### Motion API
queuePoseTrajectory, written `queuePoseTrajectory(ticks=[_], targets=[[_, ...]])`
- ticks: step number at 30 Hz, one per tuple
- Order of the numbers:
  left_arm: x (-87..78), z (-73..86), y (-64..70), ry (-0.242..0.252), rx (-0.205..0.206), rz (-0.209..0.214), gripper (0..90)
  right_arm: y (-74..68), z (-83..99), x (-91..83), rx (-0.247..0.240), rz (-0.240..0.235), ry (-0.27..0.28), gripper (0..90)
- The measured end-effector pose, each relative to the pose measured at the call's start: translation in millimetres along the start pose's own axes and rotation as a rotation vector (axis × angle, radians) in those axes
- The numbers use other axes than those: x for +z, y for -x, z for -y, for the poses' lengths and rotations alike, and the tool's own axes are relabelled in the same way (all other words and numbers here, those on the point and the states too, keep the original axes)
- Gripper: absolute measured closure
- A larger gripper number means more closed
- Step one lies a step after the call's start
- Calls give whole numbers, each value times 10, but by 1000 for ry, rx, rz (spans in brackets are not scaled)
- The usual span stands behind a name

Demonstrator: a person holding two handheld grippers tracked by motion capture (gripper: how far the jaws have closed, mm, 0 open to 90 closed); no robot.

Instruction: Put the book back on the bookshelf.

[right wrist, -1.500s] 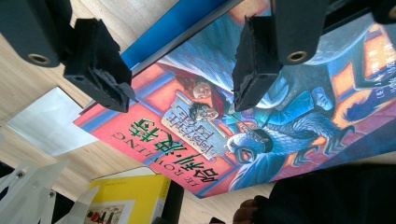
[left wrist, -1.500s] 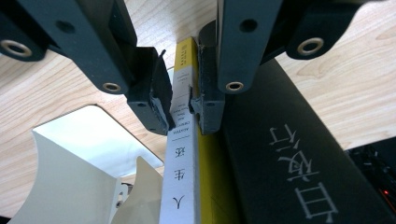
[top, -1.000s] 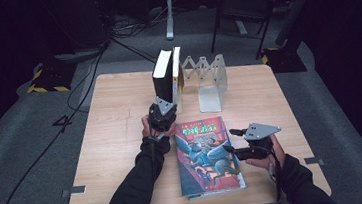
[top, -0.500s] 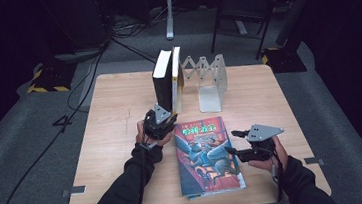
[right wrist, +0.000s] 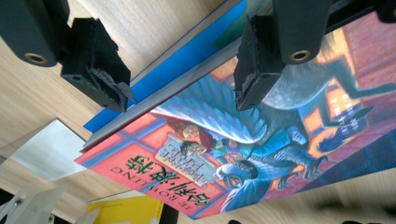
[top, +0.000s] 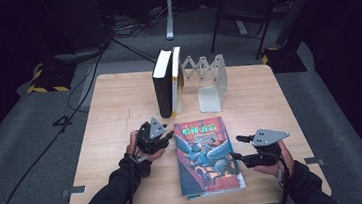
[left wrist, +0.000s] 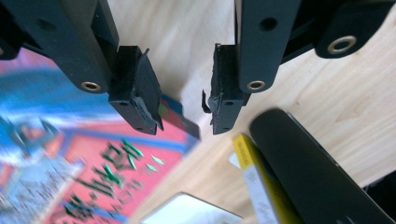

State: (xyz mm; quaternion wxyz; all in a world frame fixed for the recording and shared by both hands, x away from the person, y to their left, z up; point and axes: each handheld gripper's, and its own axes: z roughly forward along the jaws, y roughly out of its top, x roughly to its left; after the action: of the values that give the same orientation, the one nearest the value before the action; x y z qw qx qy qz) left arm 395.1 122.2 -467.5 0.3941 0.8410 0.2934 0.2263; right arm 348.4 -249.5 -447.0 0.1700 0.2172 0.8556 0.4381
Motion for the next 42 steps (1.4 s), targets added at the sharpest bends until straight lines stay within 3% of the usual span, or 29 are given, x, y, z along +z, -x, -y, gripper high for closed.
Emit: queuePoseTrajectory(ticks=[12,23,28,33,34,38,42], targets=[[-191,265,147,-65,71,62,601,-39,81,-74,19,-10,-12,360],[-381,460,303,-107,89,174,543,-152,129,-130,28,-58,-33,338],[-429,533,332,-119,70,225,502,-222,143,-158,16,-90,-50,334],[-439,561,385,-125,91,238,487,-266,176,-184,12,-118,-78,345],[-427,567,380,-135,93,235,474,-289,201,-196,15,-143,-104,375],[-385,594,353,-154,80,245,468,-326,214,-214,21,-193,-120,382],[-363,599,350,-144,71,251,449,-342,214,-226,33,-199,-124,381]])
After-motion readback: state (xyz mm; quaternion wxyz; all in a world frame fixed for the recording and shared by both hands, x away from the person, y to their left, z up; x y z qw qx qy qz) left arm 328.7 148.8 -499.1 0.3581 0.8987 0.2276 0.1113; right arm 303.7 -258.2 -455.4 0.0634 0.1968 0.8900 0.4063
